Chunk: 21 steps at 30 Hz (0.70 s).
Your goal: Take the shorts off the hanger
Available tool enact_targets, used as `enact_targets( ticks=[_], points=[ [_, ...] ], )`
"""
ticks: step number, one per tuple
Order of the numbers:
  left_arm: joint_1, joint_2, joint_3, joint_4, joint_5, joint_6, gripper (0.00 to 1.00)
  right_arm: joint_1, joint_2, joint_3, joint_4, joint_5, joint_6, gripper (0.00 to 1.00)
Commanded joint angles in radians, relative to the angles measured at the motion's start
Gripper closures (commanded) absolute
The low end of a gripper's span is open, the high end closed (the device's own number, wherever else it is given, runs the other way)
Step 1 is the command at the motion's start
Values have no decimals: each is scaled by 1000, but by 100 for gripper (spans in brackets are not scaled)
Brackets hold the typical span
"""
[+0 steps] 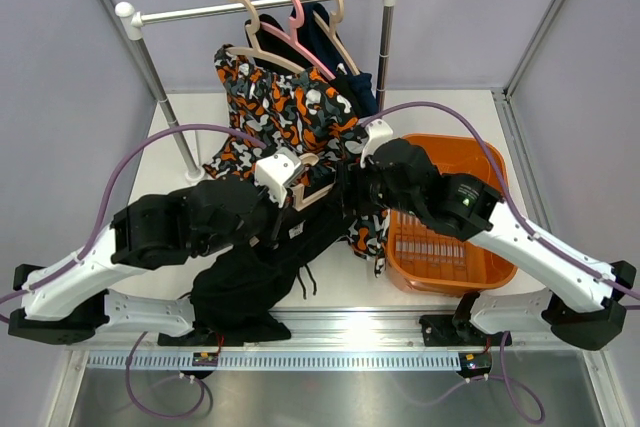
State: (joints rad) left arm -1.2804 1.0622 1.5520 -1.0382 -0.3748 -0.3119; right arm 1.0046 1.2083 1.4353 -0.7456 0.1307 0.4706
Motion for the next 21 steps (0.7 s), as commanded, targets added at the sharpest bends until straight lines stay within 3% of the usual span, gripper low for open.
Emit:
enact_targets(
  ticks=[1, 2, 3, 6, 12, 21],
  points=[
    [-4, -31, 60, 90, -18, 20, 100, 14, 30, 54, 35, 66, 43, 42],
    [-5, -34, 62, 84, -32, 20, 100, 14, 30, 62, 31, 79, 43, 52],
    [-4, -47, 63, 69, -42, 19, 100, 14, 30, 66, 13, 122, 48, 72],
    [-4, -67, 68, 30, -87, 16, 100, 14, 16, 83, -27, 202, 39, 98],
    [-5, -145, 51, -26, -98, -12, 100, -33, 30, 178, -136, 385, 2, 100],
    [-4, -267, -7, -22, 48, -4, 100, -236, 126, 212, -75, 294, -55, 100]
  ],
)
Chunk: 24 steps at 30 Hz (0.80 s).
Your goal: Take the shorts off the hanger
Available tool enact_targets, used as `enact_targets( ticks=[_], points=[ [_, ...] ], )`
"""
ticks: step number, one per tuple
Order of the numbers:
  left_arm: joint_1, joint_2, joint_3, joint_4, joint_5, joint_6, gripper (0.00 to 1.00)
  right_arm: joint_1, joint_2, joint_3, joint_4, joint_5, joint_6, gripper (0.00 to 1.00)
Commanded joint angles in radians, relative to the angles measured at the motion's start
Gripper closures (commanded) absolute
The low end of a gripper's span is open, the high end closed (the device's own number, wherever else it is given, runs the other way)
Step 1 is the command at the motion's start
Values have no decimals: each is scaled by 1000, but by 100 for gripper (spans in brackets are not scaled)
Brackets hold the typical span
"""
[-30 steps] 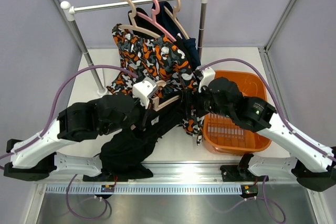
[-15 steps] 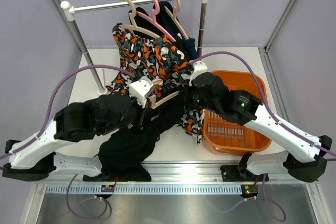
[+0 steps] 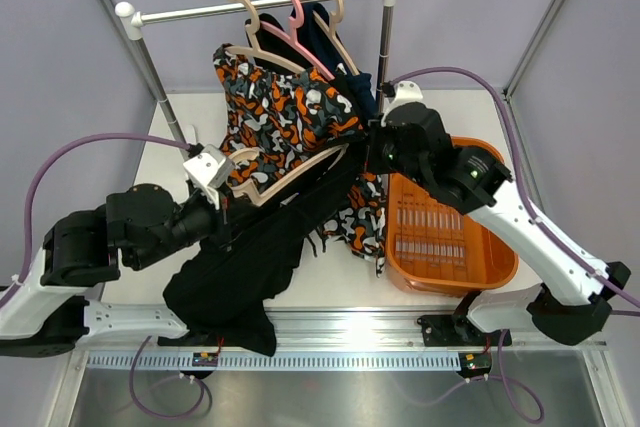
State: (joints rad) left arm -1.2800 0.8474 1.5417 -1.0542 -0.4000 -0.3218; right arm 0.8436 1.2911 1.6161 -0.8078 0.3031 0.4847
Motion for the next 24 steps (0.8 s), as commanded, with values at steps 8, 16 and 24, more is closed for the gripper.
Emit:
enact_targets(
  ticks=[8, 16, 24],
  points=[
    [-5, -123, -32, 83, 153, 33, 100, -106, 89, 51, 13, 64, -87, 100],
    [-4, -162, -73, 179, 110, 47, 100, -106, 71, 28, 41, -39, -94, 100],
    [-4, -235, -195, 498, -72, 107, 100, 26, 57, -28, 101, -85, -71, 100]
  ],
)
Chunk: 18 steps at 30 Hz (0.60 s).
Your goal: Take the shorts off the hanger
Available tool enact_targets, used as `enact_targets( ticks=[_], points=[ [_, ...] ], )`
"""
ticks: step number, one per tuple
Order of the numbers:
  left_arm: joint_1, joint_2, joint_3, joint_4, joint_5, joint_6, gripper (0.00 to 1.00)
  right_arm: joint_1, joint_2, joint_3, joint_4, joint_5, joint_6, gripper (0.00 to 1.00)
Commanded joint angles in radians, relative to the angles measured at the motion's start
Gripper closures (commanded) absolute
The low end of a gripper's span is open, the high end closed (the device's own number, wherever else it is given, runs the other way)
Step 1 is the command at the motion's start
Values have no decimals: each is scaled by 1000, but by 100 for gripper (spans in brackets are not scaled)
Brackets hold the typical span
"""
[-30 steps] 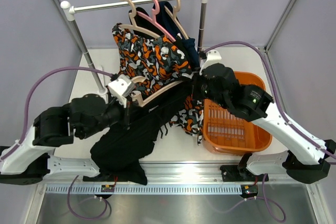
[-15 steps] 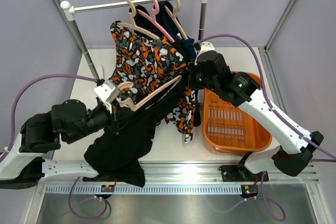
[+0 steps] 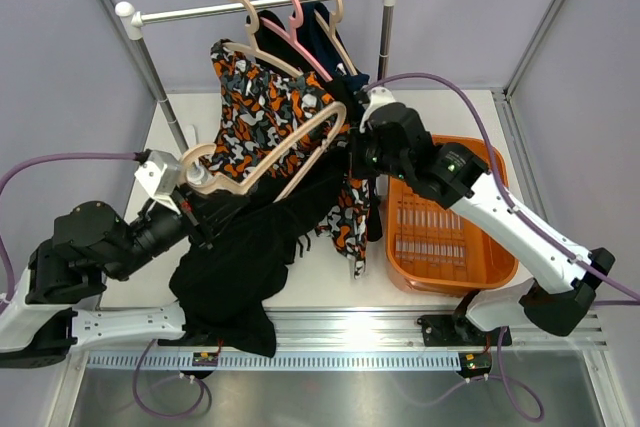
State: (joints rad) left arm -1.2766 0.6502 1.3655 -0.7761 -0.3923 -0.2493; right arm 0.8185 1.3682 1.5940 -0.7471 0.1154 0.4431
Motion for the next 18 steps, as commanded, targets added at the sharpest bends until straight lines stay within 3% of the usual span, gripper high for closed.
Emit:
enact_targets(
  ticks=[1, 5, 9, 15, 18],
  points=[
    [-7, -40, -69, 272, -95, 45, 100, 135, -6, 7, 41, 115, -26, 100],
    [-7, -23, -170, 553, -181, 102, 100, 342, 57, 78, 32, 150, -35, 100],
    [-6, 22, -201, 708, -290, 160, 100, 476, 118, 170, -6, 214, -63, 100],
    [-6, 85, -80, 621, -511, 192, 100, 487, 59, 294, -124, 462, -141, 100],
    [-6, 88, -46, 551, -600, 196, 100, 488, 39, 466, -182, 601, -236, 100]
  ],
)
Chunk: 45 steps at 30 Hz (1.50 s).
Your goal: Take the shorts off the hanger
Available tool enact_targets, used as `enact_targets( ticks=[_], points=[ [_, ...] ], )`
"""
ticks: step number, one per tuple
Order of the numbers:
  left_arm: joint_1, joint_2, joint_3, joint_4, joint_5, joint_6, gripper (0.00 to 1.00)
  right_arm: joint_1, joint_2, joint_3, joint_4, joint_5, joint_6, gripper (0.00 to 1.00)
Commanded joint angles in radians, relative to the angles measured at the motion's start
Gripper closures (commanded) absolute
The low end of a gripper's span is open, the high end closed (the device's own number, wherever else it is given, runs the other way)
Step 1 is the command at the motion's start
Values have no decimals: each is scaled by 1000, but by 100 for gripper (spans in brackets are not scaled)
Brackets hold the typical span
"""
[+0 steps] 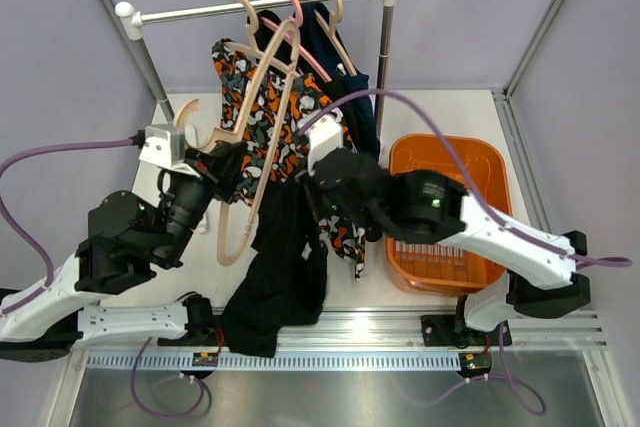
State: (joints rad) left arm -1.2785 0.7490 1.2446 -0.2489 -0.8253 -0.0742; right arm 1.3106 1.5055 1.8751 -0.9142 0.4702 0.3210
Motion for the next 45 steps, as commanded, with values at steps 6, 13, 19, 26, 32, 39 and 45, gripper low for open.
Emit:
enact_targets(
  ticks=[6, 13, 19, 26, 32, 39, 45],
  points=[
    [-4, -43, 76, -72, -308, -39, 100, -5, -218, 351, 362, 648, -599, 100],
    [-4, -5, 122, -197, -382, -85, 100, -5, -292, 317, 1081, 707, -1206, 100],
    [-2, 59, 197, -395, -406, -177, 100, -5, -300, 323, 1081, 665, -1223, 100],
    [56, 87, 245, -633, -378, -381, 100, -20, -375, 99, 881, 683, -943, 100],
    [234, 105, 245, -696, -186, -414, 100, -190, -433, -2, 484, 596, -508, 100],
    [396, 121, 219, -695, -49, -412, 100, -373, -517, -329, 172, 472, -47, 100],
    [583, 180, 256, -668, 150, -339, 100, -445, -587, -674, 95, 295, 266, 93]
  ],
)
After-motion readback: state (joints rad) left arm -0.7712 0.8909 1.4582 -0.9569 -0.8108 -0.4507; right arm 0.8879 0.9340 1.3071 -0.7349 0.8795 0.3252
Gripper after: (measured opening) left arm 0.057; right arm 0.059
